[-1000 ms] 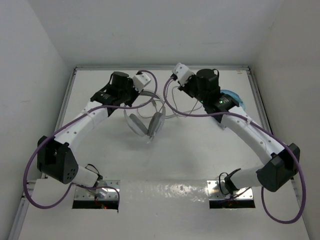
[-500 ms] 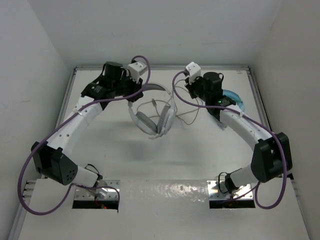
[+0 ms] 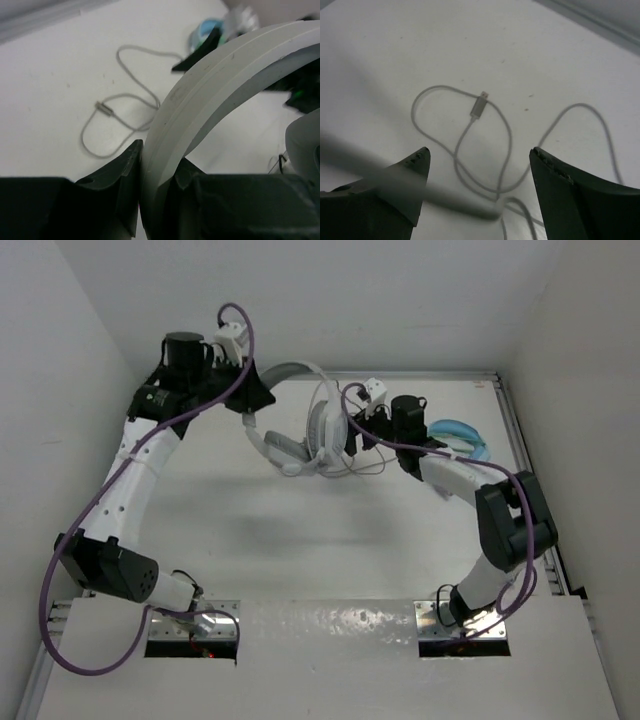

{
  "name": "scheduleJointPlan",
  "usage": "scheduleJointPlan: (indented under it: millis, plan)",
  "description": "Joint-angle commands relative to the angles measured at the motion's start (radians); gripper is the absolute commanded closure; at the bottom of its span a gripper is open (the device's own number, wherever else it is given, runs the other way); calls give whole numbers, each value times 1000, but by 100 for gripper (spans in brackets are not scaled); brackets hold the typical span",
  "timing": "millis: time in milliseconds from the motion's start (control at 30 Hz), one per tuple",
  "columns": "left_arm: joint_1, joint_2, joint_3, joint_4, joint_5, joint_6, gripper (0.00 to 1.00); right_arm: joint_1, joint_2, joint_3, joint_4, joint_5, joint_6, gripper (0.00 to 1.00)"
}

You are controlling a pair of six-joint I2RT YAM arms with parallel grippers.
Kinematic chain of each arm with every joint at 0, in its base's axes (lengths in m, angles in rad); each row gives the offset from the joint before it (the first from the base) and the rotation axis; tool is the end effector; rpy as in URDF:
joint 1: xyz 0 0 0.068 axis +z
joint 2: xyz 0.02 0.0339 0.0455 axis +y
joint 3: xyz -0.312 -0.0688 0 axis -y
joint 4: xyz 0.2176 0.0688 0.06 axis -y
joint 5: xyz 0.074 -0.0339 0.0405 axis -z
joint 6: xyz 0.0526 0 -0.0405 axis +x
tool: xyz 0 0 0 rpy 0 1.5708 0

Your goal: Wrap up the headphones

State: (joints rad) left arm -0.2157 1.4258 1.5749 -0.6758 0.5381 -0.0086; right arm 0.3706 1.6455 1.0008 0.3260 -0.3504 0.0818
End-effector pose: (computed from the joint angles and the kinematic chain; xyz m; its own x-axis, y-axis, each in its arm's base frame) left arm 0.2719 -0.0872 0.4540 -0.4963 0.1012 -0.8622 0.6123 0.7449 -0.2651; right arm 0.3388 0.1510 0.3032 -0.3437 -0.0512 -0.9377 -0.6180 0.7641 0.1848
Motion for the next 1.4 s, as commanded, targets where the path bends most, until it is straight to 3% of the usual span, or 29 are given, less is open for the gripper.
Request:
scheduleJointPlan:
  millis: [0, 233, 433, 600, 633, 733, 800, 900, 1067, 1233, 1367]
  plan:
    - [29, -13, 207, 50, 103, -151, 100, 40, 72, 10, 171, -113, 104, 20]
    - [71, 27, 427, 15, 28, -238, 100, 87, 227, 13, 278, 33, 171, 19]
    - [137, 68, 511, 30, 52, -341, 100, 111, 303, -1, 383, 31, 259, 27]
    - [151, 84, 476, 65, 79, -392, 100, 154, 323, -45, 559, 70, 320, 56]
    - [157, 82, 470, 70, 77, -393, 100, 163, 318, -57, 600, 89, 325, 70]
    - [185, 84, 467, 78, 79, -415, 100, 183, 310, -71, 618, 135, 320, 93]
    - [214, 88, 458, 108, 112, -448, 100, 197, 300, -71, 570, 160, 284, 100]
    - [327, 102, 406, 185, 143, -546, 100, 266, 257, -77, 420, 260, 160, 100]
    - [410, 153, 275, 303, 77, -697, 100, 461, 250, -33, 178, 343, -11, 100]
    - [423, 173, 148, 415, 45, -781, 100, 592, 381, 266, -136, 323, -59, 100]
    - [423, 157, 93, 452, -15, -748, 100, 656, 465, 432, -231, 311, -74, 100]
